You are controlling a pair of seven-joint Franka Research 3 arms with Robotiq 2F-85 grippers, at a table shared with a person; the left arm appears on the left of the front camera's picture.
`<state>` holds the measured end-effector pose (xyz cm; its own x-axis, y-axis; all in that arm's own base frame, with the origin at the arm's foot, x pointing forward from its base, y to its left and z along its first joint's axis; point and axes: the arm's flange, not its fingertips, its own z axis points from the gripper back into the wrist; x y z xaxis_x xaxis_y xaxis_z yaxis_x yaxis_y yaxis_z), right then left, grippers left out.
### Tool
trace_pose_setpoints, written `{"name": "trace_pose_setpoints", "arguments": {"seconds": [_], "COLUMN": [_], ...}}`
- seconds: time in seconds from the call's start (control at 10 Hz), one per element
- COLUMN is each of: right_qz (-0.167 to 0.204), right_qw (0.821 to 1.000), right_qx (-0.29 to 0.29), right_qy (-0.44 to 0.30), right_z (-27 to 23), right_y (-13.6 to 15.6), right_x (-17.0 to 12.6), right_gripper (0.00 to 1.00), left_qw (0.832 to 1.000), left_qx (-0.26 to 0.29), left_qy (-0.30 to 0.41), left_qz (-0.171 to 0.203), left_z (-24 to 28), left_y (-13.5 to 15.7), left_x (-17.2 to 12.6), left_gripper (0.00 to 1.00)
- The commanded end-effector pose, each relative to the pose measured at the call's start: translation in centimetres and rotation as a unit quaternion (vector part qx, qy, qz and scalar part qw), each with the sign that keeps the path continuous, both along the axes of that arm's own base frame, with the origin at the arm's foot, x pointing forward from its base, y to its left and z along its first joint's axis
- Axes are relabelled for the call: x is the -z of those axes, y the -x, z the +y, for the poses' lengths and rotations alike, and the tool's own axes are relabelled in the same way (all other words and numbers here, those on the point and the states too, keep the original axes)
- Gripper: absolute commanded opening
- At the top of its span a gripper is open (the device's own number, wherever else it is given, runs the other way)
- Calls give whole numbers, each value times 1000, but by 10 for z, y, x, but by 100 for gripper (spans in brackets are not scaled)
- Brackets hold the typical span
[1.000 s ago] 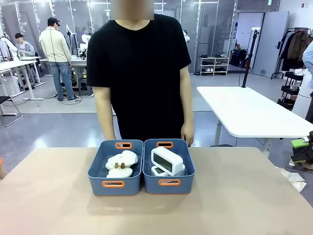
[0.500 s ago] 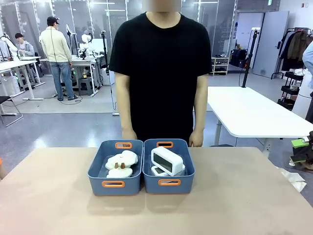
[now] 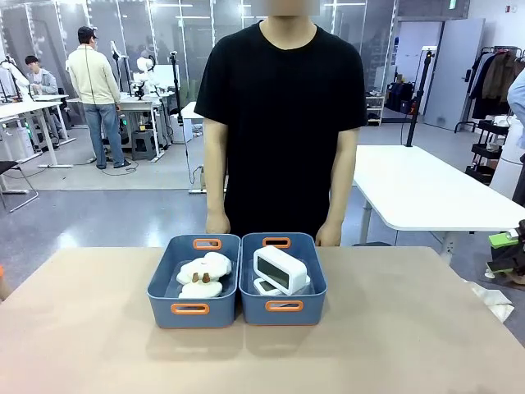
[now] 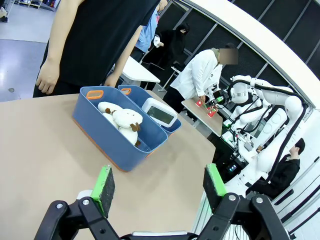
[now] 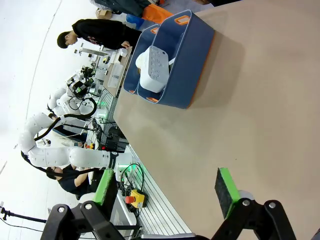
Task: Sort the digital clocks into the basket.
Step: Pick up the Digital clock from the table and place it into the empty Plastic storage basket.
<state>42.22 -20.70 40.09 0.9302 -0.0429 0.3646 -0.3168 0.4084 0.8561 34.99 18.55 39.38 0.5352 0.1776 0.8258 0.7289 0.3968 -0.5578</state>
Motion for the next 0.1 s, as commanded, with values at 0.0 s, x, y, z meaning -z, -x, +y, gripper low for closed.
{"name": "trace_pose_setpoints", "arguments": {"seconds": [0.0], "right_qz": [9], "right_qw": [1000], "right_qx": [3], "right_qy": [9], "right_z": [2], "right_y": [2], "right_x": [0], "right_gripper": [100], "left_qw": [1000], "left_qx": [-12], "left_qy": [-1], "left_qz": [2], "left_z": [-3], "left_y": [0], "left_x": [-2], "left_gripper": [91]}}
